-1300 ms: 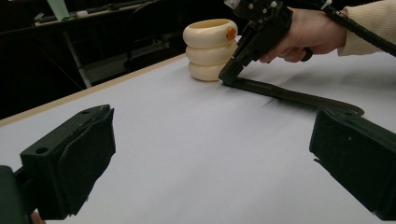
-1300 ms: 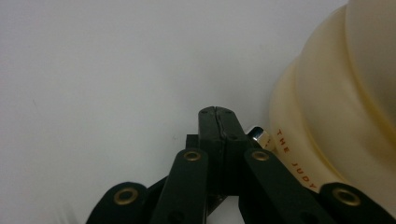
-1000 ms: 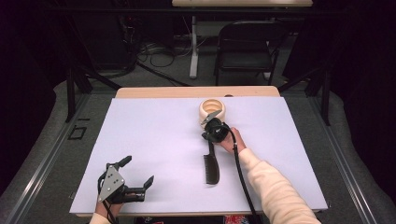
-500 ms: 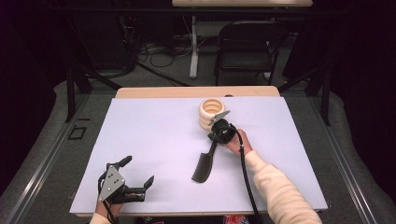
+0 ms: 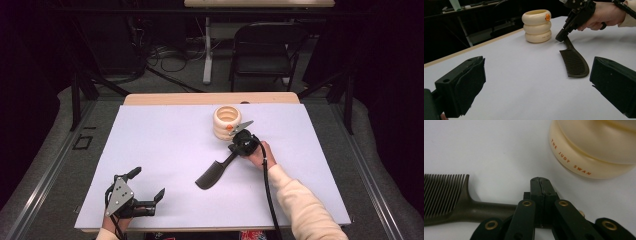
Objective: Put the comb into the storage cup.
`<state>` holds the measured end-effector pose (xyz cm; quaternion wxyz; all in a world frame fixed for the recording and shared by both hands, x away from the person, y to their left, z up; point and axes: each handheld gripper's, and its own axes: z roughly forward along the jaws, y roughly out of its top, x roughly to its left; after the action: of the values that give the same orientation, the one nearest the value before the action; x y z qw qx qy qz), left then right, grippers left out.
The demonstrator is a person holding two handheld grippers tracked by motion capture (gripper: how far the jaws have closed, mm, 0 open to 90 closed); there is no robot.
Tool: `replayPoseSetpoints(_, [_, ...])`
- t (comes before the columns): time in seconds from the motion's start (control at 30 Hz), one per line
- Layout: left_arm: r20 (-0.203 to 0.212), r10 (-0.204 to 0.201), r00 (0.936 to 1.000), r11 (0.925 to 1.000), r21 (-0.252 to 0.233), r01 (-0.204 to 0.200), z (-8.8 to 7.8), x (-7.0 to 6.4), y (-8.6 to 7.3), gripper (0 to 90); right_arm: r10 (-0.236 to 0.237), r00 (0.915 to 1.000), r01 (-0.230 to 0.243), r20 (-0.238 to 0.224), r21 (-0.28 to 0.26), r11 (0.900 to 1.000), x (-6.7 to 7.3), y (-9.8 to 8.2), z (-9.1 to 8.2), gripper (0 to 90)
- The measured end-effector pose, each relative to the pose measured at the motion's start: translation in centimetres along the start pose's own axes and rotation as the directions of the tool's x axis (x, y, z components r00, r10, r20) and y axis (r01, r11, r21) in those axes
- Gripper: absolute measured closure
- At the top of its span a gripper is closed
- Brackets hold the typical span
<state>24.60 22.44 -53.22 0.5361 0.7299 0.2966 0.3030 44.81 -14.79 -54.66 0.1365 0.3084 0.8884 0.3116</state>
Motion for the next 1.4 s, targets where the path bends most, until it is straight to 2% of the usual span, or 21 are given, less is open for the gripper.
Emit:
replayPoseSetpoints(0.67, [0.000,0.000,1.0000,1.0000,-0.003,0.000,-0.1,0.0,0.0,0.3,0.016,0.9998,-0.016,0.011,0.023,1.000,0.1,-1.1,-1.4,90.0])
replayPoseSetpoints(0.87, [0.000,0.001,1.0000,1.0000,-0.004,-0.001,-0.1,0.0,0.0,0.3,-0.001,1.0000,0.001,0.006,0.033,0.999,0.3,-1.4,-1.6,90.0])
replayPoseSetpoints(1.3, [0.001,0.003,1.0000,1.0000,-0.003,-0.003,-0.1,0.0,0.1,0.3,-0.004,1.0000,0.004,-0.002,0.045,0.999,0.8,-1.7,-2.3,90.0])
replayPoseSetpoints(1.33, [0.001,0.003,1.0000,1.0000,-0.003,-0.003,-0.1,0.0,0.1,0.3,0.008,1.0000,-0.008,-0.002,0.048,0.999,0.9,-1.7,-2.4,90.0])
replayPoseSetpoints(1.4, [0.001,0.003,1.0000,1.0000,-0.004,-0.003,-0.1,0.0,0.1,0.3,-0.003,1.0000,0.003,-0.003,0.047,0.999,0.9,-1.8,-2.4,90.0])
